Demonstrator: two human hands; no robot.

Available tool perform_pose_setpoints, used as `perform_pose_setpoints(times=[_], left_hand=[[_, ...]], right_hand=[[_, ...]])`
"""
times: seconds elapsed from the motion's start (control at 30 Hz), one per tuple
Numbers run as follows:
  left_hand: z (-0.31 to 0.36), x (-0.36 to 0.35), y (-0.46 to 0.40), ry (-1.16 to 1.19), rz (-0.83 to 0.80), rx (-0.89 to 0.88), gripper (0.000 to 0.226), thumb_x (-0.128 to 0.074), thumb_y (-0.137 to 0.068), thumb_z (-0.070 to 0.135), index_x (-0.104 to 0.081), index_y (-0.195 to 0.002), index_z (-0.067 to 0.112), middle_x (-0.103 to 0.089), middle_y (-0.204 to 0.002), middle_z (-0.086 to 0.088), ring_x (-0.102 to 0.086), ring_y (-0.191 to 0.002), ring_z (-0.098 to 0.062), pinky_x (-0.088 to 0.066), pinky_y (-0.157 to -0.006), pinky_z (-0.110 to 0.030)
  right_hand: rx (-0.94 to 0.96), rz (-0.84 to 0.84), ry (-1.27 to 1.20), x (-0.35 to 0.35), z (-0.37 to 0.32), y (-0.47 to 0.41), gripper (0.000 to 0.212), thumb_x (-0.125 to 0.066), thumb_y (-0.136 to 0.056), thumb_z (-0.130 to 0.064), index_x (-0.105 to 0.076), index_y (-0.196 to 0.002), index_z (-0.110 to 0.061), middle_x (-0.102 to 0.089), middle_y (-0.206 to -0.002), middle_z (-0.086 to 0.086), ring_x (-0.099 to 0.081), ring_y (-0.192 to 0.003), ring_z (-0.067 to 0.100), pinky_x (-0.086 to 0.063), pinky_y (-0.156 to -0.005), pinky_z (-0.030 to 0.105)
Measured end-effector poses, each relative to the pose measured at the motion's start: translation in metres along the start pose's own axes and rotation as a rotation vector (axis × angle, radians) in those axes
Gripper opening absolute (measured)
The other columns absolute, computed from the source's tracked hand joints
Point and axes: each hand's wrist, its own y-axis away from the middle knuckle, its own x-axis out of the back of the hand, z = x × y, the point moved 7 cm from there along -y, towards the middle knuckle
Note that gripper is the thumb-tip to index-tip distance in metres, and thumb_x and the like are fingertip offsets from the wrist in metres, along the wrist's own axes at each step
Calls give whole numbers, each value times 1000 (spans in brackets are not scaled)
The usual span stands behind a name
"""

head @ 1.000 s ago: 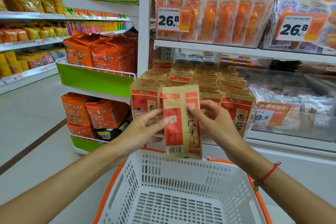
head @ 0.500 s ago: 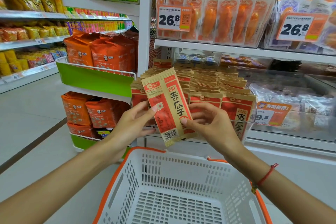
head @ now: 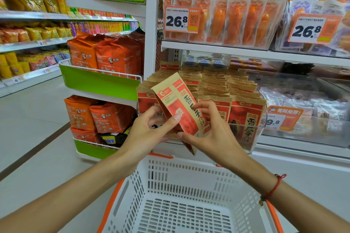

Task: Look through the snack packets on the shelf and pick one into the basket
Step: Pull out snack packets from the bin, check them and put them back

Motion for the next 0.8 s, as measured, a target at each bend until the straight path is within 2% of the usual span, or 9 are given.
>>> perform_pose_setpoints(times=[0.07,0.17,0.3,0.4,0.5,0.6,0.67,0.73,0.8], left_hand=[[4,0,-2,-28,-66,-3,38,-64,-74,47,-65,-108,31,-73,-104,13,-67,-99,1,-55,-80,-16],[8,2,-4,-96,-160,-16,48,-55,-79,53,-64,-119,29,-67,-118,19,-56,-115,9,-43,-100,-20],[1,8,-8,-102,-139,21,34,-54,-83,49,-57,-116,44,-62,-109,36,-52,-104,24,-40,-98,-14],[-2,1,-8,-100,-199,11,35,-52,-87,45,-58,-121,41,-63,-111,37,-52,-108,21,-42,-96,-11],[-1,3,-8,-50,-186,-16,35,-53,-89,39,-58,-123,35,-65,-114,30,-56,-110,15,-45,-93,-13],[0,5,-7,63,-134,-8,30,-55,-92,29,-57,-121,27,-72,-111,12,-65,-105,1,-51,-80,-9],[2,7,-6,125,-89,1,29,-57,-91,25,-58,-120,21,-74,-108,2,-69,-102,-8,-53,-74,-12],[6,12,-7,129,-31,-36,29,-62,-87,25,-60,-115,20,-75,-105,1,-71,-98,-11,-54,-71,-14],[13,15,-8,98,14,-84,31,-66,-80,26,-62,-110,21,-75,-103,4,-71,-95,-10,-55,-72,-15]], right_hand=[[-98,-136,-314,-2,5,-2,59,-82,-74,-33,-45,-119,-30,-63,-119,-9,-61,-105,3,-50,-85,21],[-227,-305,-703,-5,9,-1,56,-71,-78,-29,-47,-128,-21,-71,-111,-1,-67,-104,16,-51,-85,31],[-305,-519,-837,-15,6,7,61,-70,-77,-36,-52,-132,-18,-64,-118,14,-59,-100,24,-46,-86,35],[-230,-644,-864,-21,-8,9,63,-87,-55,-52,-71,-109,-24,-61,-119,26,-64,-98,27,-53,-85,38],[-194,-643,-852,-21,-14,8,67,-85,-51,-59,-70,-105,-22,-59,-121,24,-70,-95,17,-56,-84,33],[-213,-551,-648,-18,3,6,48,-58,-88,-56,-57,-128,-29,-64,-129,2,-60,-119,17,-40,-110,48],[-215,-452,-476,-12,5,6,34,-43,-93,-52,-63,-117,-39,-66,-123,-13,-59,-118,5,-36,-112,39],[-165,-376,-414,-7,-4,4,33,-40,-90,-51,-66,-107,-40,-69,-113,-19,-60,-108,-8,-42,-97,15],[-92,-282,-426,0,-15,2,33,-46,-88,-45,-66,-110,-31,-71,-106,-15,-64,-99,-5,-47,-79,7]])
